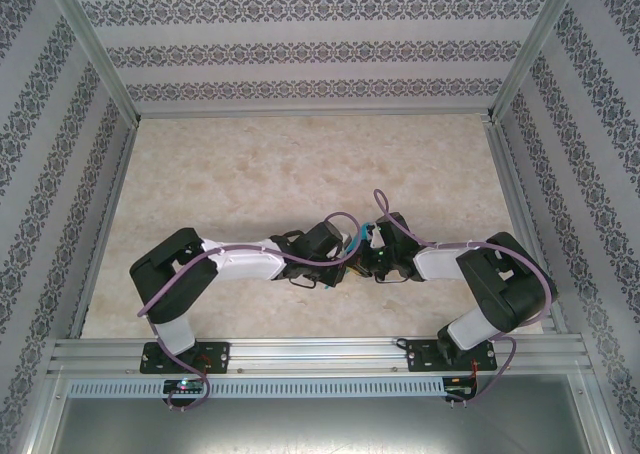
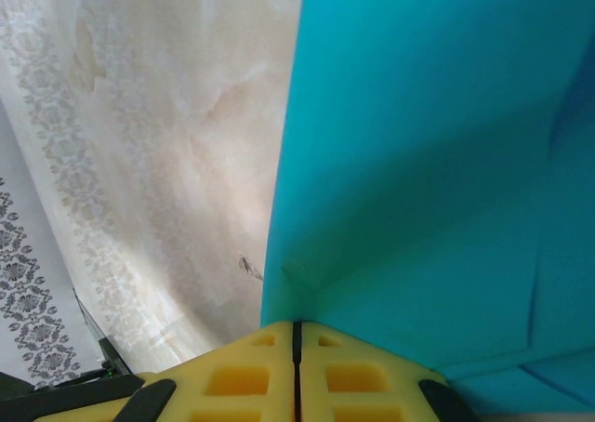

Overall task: Fold a paper plane with a square sheet of paper (pick it up from the middle)
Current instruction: Fold the wing for the fifth time at the center of the table.

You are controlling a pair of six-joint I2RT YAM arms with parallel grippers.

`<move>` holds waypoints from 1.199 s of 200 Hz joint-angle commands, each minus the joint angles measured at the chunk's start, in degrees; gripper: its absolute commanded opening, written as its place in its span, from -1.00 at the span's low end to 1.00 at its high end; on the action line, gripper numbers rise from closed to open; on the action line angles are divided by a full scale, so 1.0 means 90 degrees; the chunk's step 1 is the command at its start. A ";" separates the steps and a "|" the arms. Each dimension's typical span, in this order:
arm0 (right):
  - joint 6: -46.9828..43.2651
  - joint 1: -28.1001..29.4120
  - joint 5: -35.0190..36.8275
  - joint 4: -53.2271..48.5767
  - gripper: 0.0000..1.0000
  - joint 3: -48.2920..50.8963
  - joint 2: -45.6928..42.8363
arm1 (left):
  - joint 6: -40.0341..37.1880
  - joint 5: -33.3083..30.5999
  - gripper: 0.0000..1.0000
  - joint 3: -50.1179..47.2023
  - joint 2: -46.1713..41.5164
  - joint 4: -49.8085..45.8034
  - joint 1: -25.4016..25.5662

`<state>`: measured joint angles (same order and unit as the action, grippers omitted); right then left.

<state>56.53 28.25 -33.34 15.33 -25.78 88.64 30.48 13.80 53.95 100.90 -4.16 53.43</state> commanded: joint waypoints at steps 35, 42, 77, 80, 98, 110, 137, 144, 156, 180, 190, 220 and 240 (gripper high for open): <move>-0.0179 -0.0033 0.0199 -0.0489 -0.86 0.0218 0.0188 | -0.0202 0.0288 -0.85 -0.0127 0.0117 0.0115 -0.0067; -0.0188 -0.0033 0.0204 -0.0493 -0.85 0.0218 0.0181 | -0.0231 0.0261 -0.85 -0.0150 0.0124 0.0063 -0.0067; -0.0218 -0.0053 0.0213 -0.0569 -0.86 0.0227 0.0122 | -0.0308 0.0175 -0.86 -0.0319 0.0095 -0.0058 -0.0091; -0.0218 -0.0060 0.0218 -0.0571 -0.86 0.0228 0.0130 | -0.0315 0.0152 -0.86 -0.0326 0.0088 -0.0074 -0.0088; -0.0246 -0.0082 0.0199 -0.0602 -0.86 0.0237 0.0115 | -0.0285 0.0191 -0.86 -0.0471 -0.0017 -0.0030 -0.0087; -0.0266 -0.0096 0.0204 -0.0611 -0.86 0.0233 0.0121 | -0.0212 0.0347 -0.86 -0.0599 -0.0101 0.0103 -0.0087; -0.0281 -0.0102 0.0203 -0.0641 -0.86 0.0208 0.0112 | -0.0169 0.0307 -0.87 -0.0801 -0.0168 0.0039 -0.0097; -0.0293 -0.0101 0.0224 -0.0678 -0.86 0.0203 0.0101 | -0.0199 0.0265 -0.86 -0.0822 -0.0235 -0.0028 -0.0111; -0.0314 -0.0101 0.0219 -0.0708 -0.86 0.0207 0.0090 | -0.0284 0.0149 -0.87 -0.0824 -0.0368 -0.0210 -0.0113; -0.0325 -0.0102 0.0211 -0.0706 -0.86 0.0198 0.0112 | -0.0359 0.0103 -0.87 -0.0843 -0.0518 -0.0342 -0.0116; -0.0324 -0.0105 0.0213 -0.0710 -0.86 0.0189 0.0115 | -0.0352 0.0132 -0.87 -0.0881 -0.0490 -0.0347 -0.0116; -0.0351 -0.0121 0.0217 -0.0755 -0.86 0.0164 0.0102 | -0.0251 0.0302 -0.87 -0.1140 -0.0508 -0.0167 -0.0116; -0.0369 -0.0136 0.0203 -0.0766 -0.86 0.0146 0.0110 | -0.0352 0.0290 -0.88 -0.1149 -0.0525 -0.0311 -0.0115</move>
<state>55.02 27.86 -34.26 14.76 -25.76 88.64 28.71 16.05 45.69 96.68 -1.19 53.12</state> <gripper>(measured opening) 0.070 0.068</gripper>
